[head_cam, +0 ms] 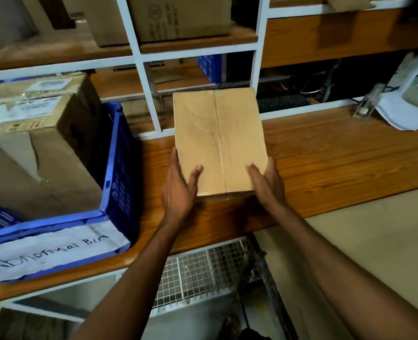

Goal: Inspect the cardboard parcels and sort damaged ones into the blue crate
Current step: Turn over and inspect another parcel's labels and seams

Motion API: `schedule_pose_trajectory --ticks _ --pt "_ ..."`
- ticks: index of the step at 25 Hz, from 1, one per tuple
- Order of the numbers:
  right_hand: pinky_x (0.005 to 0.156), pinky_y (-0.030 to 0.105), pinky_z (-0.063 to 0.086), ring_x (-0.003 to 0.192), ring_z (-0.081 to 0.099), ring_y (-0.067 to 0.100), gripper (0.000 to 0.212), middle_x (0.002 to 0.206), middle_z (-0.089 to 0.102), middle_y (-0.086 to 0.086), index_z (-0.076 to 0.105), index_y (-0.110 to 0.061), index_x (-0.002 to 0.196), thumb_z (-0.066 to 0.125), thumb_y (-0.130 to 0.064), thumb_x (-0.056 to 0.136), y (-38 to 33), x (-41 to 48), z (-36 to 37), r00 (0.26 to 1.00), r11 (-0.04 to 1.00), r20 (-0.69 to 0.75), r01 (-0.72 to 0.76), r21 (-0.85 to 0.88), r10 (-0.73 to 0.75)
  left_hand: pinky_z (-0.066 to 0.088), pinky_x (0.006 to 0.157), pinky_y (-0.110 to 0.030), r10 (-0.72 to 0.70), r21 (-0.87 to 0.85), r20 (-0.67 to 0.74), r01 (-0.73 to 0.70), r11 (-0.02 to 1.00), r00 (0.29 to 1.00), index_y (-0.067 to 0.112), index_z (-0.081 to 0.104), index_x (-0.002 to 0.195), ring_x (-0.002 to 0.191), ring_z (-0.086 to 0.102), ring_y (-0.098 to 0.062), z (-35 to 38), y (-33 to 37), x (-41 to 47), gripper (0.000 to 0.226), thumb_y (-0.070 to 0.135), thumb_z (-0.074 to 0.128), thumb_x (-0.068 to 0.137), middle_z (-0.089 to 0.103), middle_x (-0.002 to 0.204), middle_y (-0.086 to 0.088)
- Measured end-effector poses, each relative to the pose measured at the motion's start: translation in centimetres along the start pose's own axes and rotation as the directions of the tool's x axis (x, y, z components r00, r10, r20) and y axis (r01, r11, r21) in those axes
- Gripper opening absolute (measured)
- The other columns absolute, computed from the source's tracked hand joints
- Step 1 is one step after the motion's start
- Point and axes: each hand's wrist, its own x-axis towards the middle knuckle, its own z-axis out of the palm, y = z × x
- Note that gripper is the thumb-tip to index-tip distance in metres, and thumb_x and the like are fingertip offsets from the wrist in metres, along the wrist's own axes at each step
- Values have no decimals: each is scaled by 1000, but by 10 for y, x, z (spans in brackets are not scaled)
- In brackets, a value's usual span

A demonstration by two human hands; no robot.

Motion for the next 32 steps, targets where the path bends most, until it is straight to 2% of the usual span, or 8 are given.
schedule_pose_trajectory --ticks 2,5,10,13,16,21,26,32 --pt "86 38 53 111 57 19 71 130 55 -2 32 -19 148 73 -40 93 8 -12 -5 994 999 101 38 -11 -37 28 110 -28 39 2 66 -39 999 997 31 4 165 153 28 -15 -2 -3 -13 102 64 66 92 18 172 6" --pt "77 27 47 114 57 20 73 132 56 2 35 -17 147 75 -40 91 4 -7 -7 997 998 70 38 -58 -34 28 112 -30 23 4 101 -23 1000 995 28 1 166 155 22 -16 -4 -1 -3 109 62 71 89 12 173 4" --pt "97 42 49 133 46 29 119 153 36 8 11 -20 158 88 -51 73 -7 -2 0 991 977 127 -14 -212 41 26 115 -37 10 194 223 -54 979 975 30 -2 165 159 6 -25 -3 10 0 129 81 70 72 -18 172 7" --pt "102 48 50 132 48 29 117 150 44 7 14 -20 157 89 -49 72 -11 7 1 996 977 87 -18 -213 37 34 118 -46 -44 219 208 -3 976 977 30 5 165 158 9 -30 -1 15 6 124 81 70 73 -18 172 4" --pt "110 49 46 136 46 23 106 150 46 1 15 -25 159 86 -33 81 -6 16 -13 961 997 270 -39 -59 54 22 124 -46 -19 120 343 -24 993 939 31 5 166 159 0 -28 -8 5 13 122 76 73 75 -24 170 9" --pt "106 40 49 130 52 18 71 144 55 -1 32 -26 159 68 -21 98 0 22 -29 945 998 328 -24 52 5 43 117 -53 -41 -200 324 111 974 945 39 30 161 155 27 -21 -20 -15 11 84 64 67 91 7 172 15" --pt "104 45 54 129 57 23 56 147 54 4 32 -27 160 51 -20 107 7 23 -29 961 988 277 -42 146 0 30 125 -41 -30 -352 261 124 928 965 33 25 163 155 20 -10 -21 -16 -6 57 43 43 110 18 171 8" --pt "96 37 58 113 67 13 49 137 63 4 43 -19 156 48 -11 108 24 29 -30 974 923 218 -132 361 54 49 110 -43 -309 -546 118 322 774 944 20 41 154 141 50 -26 -15 -7 -9 47 34 47 110 50 151 -2"
